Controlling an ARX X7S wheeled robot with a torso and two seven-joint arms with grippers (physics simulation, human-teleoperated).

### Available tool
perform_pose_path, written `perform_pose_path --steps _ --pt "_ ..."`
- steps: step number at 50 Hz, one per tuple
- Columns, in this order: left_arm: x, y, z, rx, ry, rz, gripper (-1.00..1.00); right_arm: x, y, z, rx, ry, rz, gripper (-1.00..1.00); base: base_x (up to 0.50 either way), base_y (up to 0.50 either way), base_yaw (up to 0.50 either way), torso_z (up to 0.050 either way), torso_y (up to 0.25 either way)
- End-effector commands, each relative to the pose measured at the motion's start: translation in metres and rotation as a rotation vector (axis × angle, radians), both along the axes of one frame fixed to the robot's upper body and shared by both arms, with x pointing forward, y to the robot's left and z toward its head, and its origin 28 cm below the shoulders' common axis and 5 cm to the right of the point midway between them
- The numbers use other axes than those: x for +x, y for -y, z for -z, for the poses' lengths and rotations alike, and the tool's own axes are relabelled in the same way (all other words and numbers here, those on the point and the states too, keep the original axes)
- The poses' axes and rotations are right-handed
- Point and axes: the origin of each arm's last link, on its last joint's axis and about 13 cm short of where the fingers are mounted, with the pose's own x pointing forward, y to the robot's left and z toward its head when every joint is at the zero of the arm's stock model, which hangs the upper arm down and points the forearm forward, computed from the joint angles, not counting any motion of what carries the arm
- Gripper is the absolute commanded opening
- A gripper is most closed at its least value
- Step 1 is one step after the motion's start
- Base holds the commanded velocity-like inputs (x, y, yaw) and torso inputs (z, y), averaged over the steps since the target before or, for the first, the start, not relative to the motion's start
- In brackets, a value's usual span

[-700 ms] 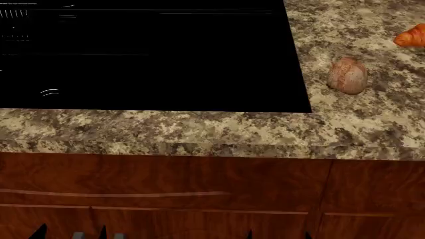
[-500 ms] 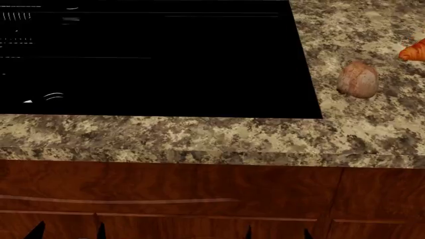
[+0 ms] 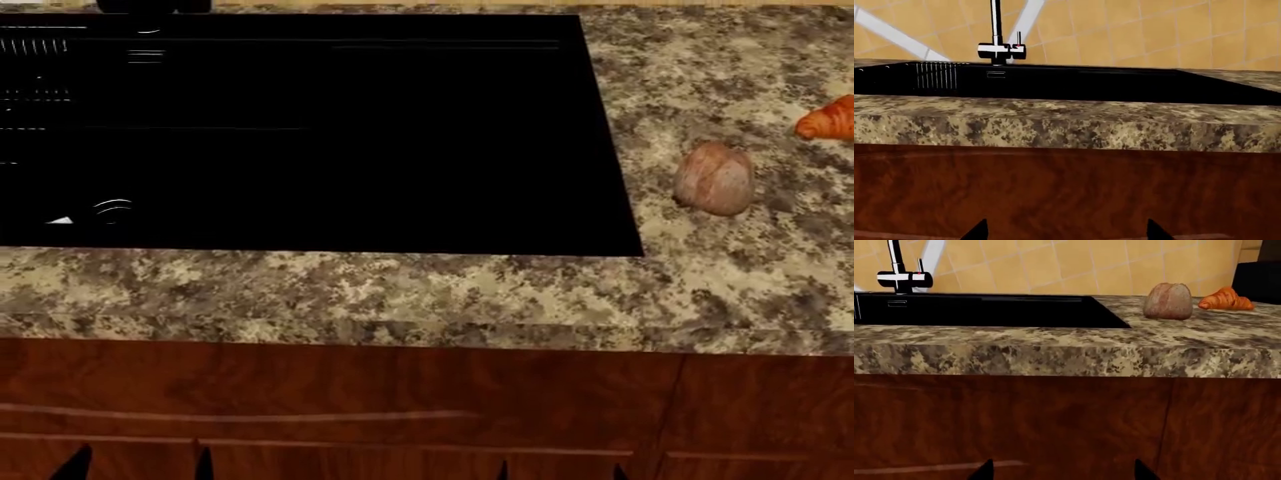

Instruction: Turn the sink spout to the right.

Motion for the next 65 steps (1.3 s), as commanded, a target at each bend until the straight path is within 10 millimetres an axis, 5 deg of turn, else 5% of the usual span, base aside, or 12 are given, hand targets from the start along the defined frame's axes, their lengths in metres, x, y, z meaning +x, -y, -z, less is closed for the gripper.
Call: perform_pose_path --steps 1,29,48,65 --pt "-0.001 0.0 -0.001 -0.016 0.005 0.011 1.0 0.0 0.001 0.001 -0.003 -0.001 0.002 1.0 0.0 0.0 0.0 0.05 0.0" --pt "-0.004 0.002 -0.004 0.027 -0.005 -0.021 1.0 -0.005 0.002 -0.007 -0.025 0.008 0.023 1.0 0.0 0.0 0.0 0.041 0.0" --pt "-0.017 0.008 -0.072 0.016 0.124 -0.002 1.0 -0.012 0.005 -0.071 -0.014 0.082 0.019 1.0 0.0 0.0 0.0 0.0 0.0" --pt "-0.022 0.007 -0.109 0.026 0.209 0.006 1.0 -0.016 0.011 -0.104 -0.048 0.143 0.041 1.0 0.0 0.0 0.0 0.0 0.0"
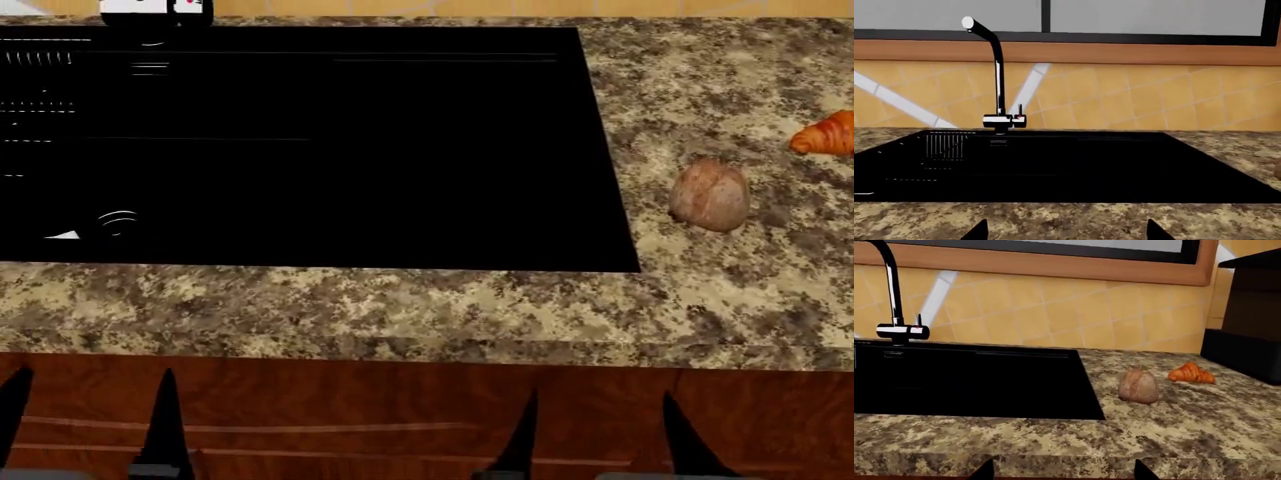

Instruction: Turn the sink spout to the right.

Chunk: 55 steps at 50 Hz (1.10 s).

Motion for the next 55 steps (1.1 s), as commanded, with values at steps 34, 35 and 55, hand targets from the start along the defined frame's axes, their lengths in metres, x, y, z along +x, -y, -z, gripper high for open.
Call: perform_pose_path --steps 34,35,55 --pt "-0.006 -0.029 -0.054 0.055 0.124 -0.133 1.0 -0.002 0.029 -0.047 -0.099 0.097 0.104 1.0 0.0 0.0 0.0 0.0 0.0" --pt "-0.007 -0.029 -0.054 0.057 0.125 -0.134 1.0 -0.001 0.03 -0.047 -0.096 0.097 0.107 1.0 0.0 0.0 0.0 0.0 0.0" --pt "-0.008 -0.04 -0.056 0.04 0.134 -0.195 1.0 0.0 0.039 -0.05 -0.103 0.1 0.151 1.0 0.0 0.0 0.0 0.0 0.0"
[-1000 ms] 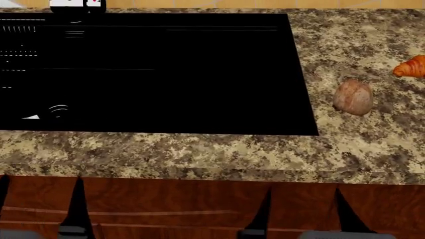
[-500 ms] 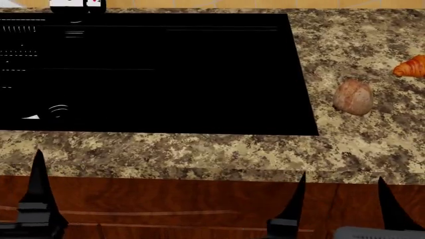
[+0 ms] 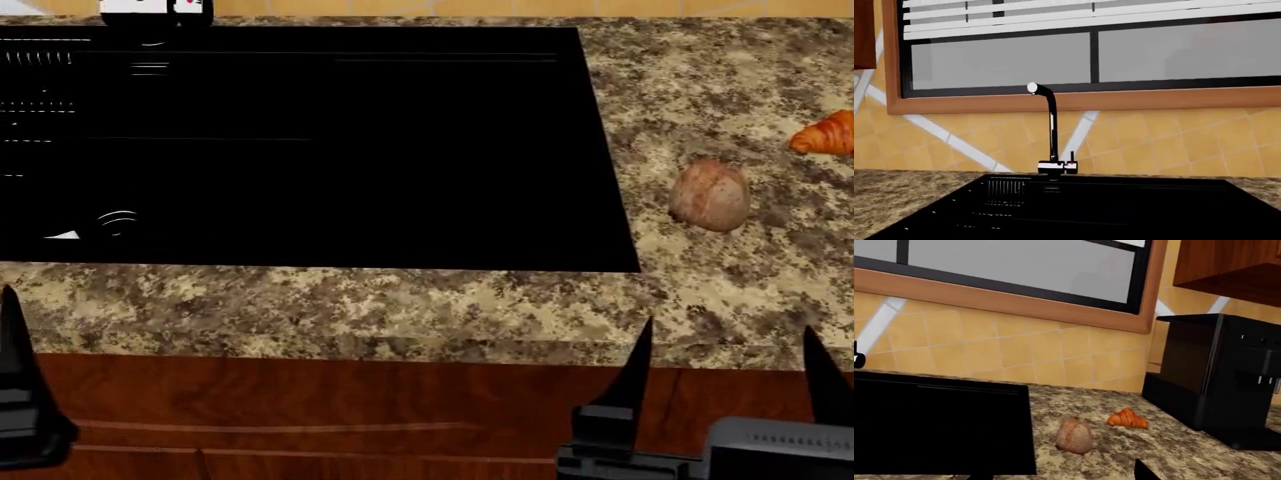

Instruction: Turn the sink spout to the right.

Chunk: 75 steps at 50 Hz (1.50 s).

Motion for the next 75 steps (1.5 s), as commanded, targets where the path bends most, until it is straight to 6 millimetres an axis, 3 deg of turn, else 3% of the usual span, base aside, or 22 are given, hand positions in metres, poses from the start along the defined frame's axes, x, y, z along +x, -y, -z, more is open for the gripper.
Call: perform_pose_path --steps 1,56,75 --pt "-0.001 -0.005 -0.001 -0.005 0.005 -0.029 1.0 0.001 0.002 -0.001 -0.005 -0.002 0.012 1.0 0.0 0.0 0.0 0.0 0.0" --pt "0.002 -0.003 -0.004 -0.01 -0.025 -0.032 1.0 0.0 0.004 -0.008 -0.028 0.087 -0.012 1.0 0.0 0.0 0.0 0.0 0.0" --pt "0.002 -0.004 -0.004 -0.004 -0.029 -0.046 1.0 0.0 0.004 -0.004 -0.028 0.089 -0.022 1.0 0.11 0.29 0.0 0.0 0.0"
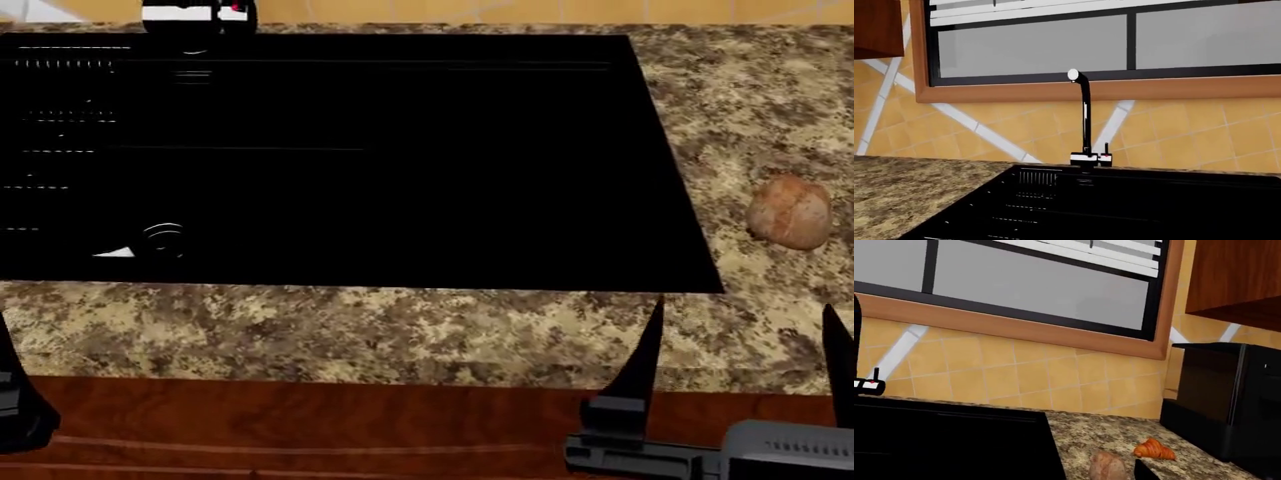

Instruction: Turn the sink spout to the right.

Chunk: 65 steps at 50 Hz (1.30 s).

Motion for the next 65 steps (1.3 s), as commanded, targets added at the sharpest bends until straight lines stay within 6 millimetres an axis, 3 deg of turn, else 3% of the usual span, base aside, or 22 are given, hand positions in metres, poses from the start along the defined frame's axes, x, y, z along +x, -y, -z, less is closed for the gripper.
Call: perform_pose_path --steps 1,35,65 --pt "-0.0006 0.0013 0.0012 0.01 0.016 0.015 1.0 -0.0008 -0.0006 0.0015 -0.008 0.003 -0.009 1.0 0.11 0.29 0.0 0.0 0.0" --pt "0.001 0.0028 0.0 0.018 0.017 0.004 1.0 -0.0021 0.0025 0.0017 0.009 0.002 0.012 1.0 0.15 0.35 0.0 0.0 0.0" --pt "0.0003 0.0013 0.0016 0.013 0.015 -0.003 1.0 -0.0031 0.0017 0.0006 0.011 0.01 0.001 1.0 0.33 0.07 0.0 0.0 0.0"
